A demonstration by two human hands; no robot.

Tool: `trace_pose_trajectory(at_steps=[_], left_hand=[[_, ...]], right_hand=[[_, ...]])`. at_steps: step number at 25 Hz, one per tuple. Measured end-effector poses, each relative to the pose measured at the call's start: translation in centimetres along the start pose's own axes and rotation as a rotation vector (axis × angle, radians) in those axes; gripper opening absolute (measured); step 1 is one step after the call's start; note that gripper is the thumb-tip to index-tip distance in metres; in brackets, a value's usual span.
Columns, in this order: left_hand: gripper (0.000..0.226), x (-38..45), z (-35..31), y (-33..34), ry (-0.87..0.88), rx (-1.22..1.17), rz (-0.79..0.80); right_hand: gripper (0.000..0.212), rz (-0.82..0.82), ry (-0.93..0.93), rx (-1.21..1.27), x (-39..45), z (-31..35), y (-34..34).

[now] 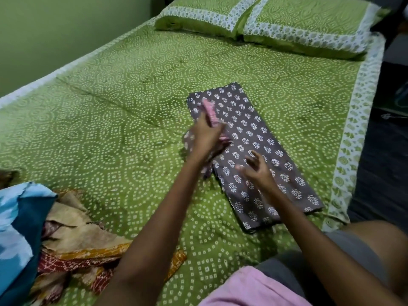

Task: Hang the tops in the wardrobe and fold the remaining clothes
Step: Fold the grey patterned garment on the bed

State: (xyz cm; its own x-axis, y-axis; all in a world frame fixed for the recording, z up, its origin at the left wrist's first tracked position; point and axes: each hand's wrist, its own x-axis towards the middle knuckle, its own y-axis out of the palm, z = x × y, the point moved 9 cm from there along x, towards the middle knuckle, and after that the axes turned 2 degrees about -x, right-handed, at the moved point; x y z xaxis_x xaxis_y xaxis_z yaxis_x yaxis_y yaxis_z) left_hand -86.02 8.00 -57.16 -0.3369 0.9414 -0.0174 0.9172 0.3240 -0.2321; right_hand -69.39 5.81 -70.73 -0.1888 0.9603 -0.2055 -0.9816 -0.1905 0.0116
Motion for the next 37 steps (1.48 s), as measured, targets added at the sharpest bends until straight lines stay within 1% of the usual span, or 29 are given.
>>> trace_pose_trajectory(at_steps=[1,2,3,4,5,6,7,8,9,10,11,12,13,15,16,19,21,22,23,25,26,27,29,31,32,33,34,36,37], left_hand=[[0.033,-0.3,-0.7,4.0,-0.004,-0.035,0.163],[0.036,-1.0,-0.9,7.6,0.007,-0.011,0.311],[0.04,-1.8,-0.9,9.9,0.065,0.092,0.405],[0.045,-2.5,-0.5,11.2,0.179,0.26,0.424],[0.051,-3.0,0.5,11.6,0.306,0.444,0.382],[0.057,-3.3,2.4,11.5,0.38,0.606,0.338],[0.065,-3.3,5.5,11.3,0.369,0.762,0.337],[0.072,-3.1,8.8,10.6,0.296,0.885,0.352],[0.075,-2.9,11.7,9.6,0.213,0.943,0.36],[0.075,-2.8,13.5,8.5,0.175,0.954,0.348],[0.071,-2.6,13.8,7.6,0.209,0.952,0.307],[0.067,-2.5,13.4,6.9,0.275,0.953,0.255],[0.063,-2.1,13.0,6.3,0.324,0.946,0.211],[0.058,-1.7,12.5,5.0,0.351,0.877,0.157],[0.055,-1.8,12.7,4.5,0.353,0.863,0.157],[0.049,-2.3,14.1,3.9,0.392,0.895,0.185],[0.056,-1.9,13.8,3.8,0.349,0.859,0.211],[0.06,-1.3,13.2,4.0,0.328,0.813,0.225],[0.06,-0.6,12.1,4.1,0.336,0.767,0.224],[0.057,0.9,10.1,4.8,0.416,0.751,0.187],[0.06,1.6,9.9,5.6,0.433,0.79,0.216],[0.07,1.9,10.5,6.6,0.402,0.86,0.31],[0.093,1.7,13.7,7.9,0.28,1.018,0.508],[0.105,1.3,15.7,7.5,0.259,1.056,0.561],[0.106,1.1,15.9,7.1,0.292,1.036,0.551],[0.1,0.9,15.6,6.6,0.346,1.005,0.521],[0.088,0.8,15.0,6.0,0.405,0.957,0.468],[0.063,0.3,14.3,4.6,0.478,0.861,0.364],[0.056,-0.4,14.5,4.3,0.513,0.849,0.341]], right_hand=[[0.057,-0.004,0.05,0.215,1.4,0.5,0.4],[0.033,-0.023,0.085,0.397,2.8,1.3,0.2],[0.016,-0.058,0.132,0.53,3.8,1.2,-0.7],[0.014,-0.091,0.192,0.652,4.4,0.5,-1.8],[0.027,-0.125,0.224,0.756,5.1,-0.7,-3.4],[0.047,-0.159,0.248,0.819,5.8,-2.2,-5.1],[0.068,-0.203,0.277,0.828,6.1,-3.9,-6.5],[0.083,-0.233,0.309,0.803,6.4,-5.3,-7.6],[0.083,-0.234,0.337,0.785,6.6,-6.0,-8.0],[0.061,-0.223,0.349,0.775,6.6,-5.4,-7.8],[0.031,-0.229,0.367,0.737,7.0,-4.8,-7.9],[0.011,-0.241,0.376,0.692,7.4,-4.1,-8.0],[0.014,-0.265,0.389,0.652,8.0,-3.7,-8.4],[0.019,-0.296,0.408,0.651,8.8,-3.3,-9.1],[0.019,-0.305,0.417,0.656,9.0,-3.4,-9.3],[0.016,-0.334,0.467,0.532,9.5,-5.2,-10.8],[0.013,-0.425,0.449,0.493,9.6,-5.2,-12.2],[0.017,-0.481,0.417,0.489,9.8,-4.9,-13.2],[0.022,-0.532,0.39,0.488,9.8,-4.6,-14.2],[0.026,-0.588,0.358,0.509,9.6,-4.8,-15.4],[0.027,-0.589,0.352,0.513,9.6,-5.0,-15.7],[0.027,-0.578,0.359,0.503,9.3,-5.2,-15.9],[0.018,-0.529,0.357,0.494,9.2,-5.0,-15.6],[0.02,-0.503,0.352,0.501,9.1,-4.7,-15.3],[0.027,-0.499,0.344,0.504,9.1,-4.6,-15.3],[0.036,-0.505,0.336,0.483,9.1,-4.6,-15.5],[0.043,-0.502,0.328,0.456,9.1,-4.5,-15.5],[0.046,-0.491,0.316,0.368,9.0,-4.9,-15.3],[0.045,-0.491,0.312,0.329,8.8,-5.2,-15.2]])
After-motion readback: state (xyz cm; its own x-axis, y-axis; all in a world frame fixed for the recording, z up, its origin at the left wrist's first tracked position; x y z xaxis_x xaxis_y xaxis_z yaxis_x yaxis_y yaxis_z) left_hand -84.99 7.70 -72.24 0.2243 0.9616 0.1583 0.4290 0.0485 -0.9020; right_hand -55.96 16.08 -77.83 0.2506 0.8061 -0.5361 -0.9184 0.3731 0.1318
